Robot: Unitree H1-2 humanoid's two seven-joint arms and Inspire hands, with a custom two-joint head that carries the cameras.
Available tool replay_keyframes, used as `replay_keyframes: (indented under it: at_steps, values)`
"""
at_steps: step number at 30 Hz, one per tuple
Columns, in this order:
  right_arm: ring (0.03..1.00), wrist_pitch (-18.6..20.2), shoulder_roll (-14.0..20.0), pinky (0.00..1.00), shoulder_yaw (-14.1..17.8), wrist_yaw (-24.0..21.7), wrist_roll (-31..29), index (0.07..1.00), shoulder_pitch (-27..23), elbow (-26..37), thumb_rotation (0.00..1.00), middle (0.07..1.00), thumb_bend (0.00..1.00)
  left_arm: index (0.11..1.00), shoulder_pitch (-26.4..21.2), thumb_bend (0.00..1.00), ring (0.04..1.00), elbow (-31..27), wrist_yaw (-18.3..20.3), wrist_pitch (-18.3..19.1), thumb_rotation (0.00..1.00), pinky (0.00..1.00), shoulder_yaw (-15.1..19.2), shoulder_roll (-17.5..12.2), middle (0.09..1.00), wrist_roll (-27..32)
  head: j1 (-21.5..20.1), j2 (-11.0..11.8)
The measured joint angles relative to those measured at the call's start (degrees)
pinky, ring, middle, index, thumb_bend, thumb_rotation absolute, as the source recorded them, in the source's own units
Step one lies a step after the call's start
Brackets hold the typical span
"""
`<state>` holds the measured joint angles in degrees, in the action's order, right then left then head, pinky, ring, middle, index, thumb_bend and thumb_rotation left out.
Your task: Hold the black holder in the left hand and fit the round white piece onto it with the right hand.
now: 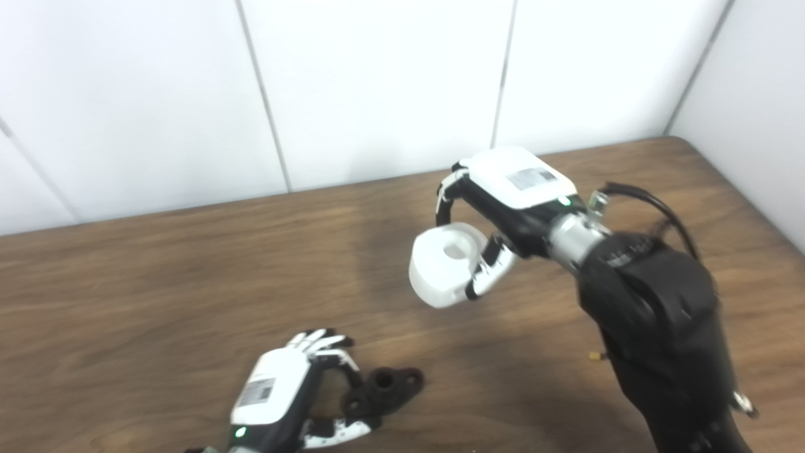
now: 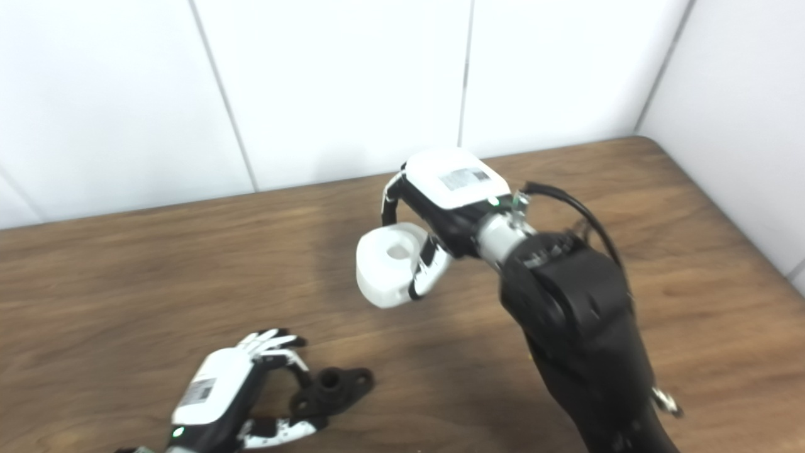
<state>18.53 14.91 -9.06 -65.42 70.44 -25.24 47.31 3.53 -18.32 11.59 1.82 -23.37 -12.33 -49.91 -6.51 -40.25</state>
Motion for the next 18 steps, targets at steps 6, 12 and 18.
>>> replay_keyframes:
  at_steps: [6, 12, 18]
  values:
    - [0.917, -2.2, -2.9, 0.91, 0.0, -1.4, 0.0, 0.484, 1.0, 3.0, 0.15, 0.821, 0.52, 0.488, -0.1, 0.52, 0.904, -0.5, 1.5, 1.5, 0.05, 0.93, -0.8, 1.7, 0.821, -1.8, 1.0, -2.0]
    - [0.931, -3.0, -4.5, 0.94, 0.0, -1.5, -0.4, 0.484, 1.6, 3.7, 0.14, 0.832, 0.52, 0.488, -0.6, 0.52, 0.906, -1.2, 3.2, 2.3, 0.06, 0.93, -0.8, 2.1, 0.825, -2.3, 1.8, -3.9]
    - [0.947, -3.5, -5.4, 0.96, -0.8, -1.6, -1.6, 0.484, 2.3, 3.8, 0.14, 0.836, 0.52, 0.488, -0.7, 0.52, 0.898, -1.5, 4.0, 2.8, 0.06, 0.92, -0.8, 2.5, 0.817, -2.5, 1.6, -5.5]
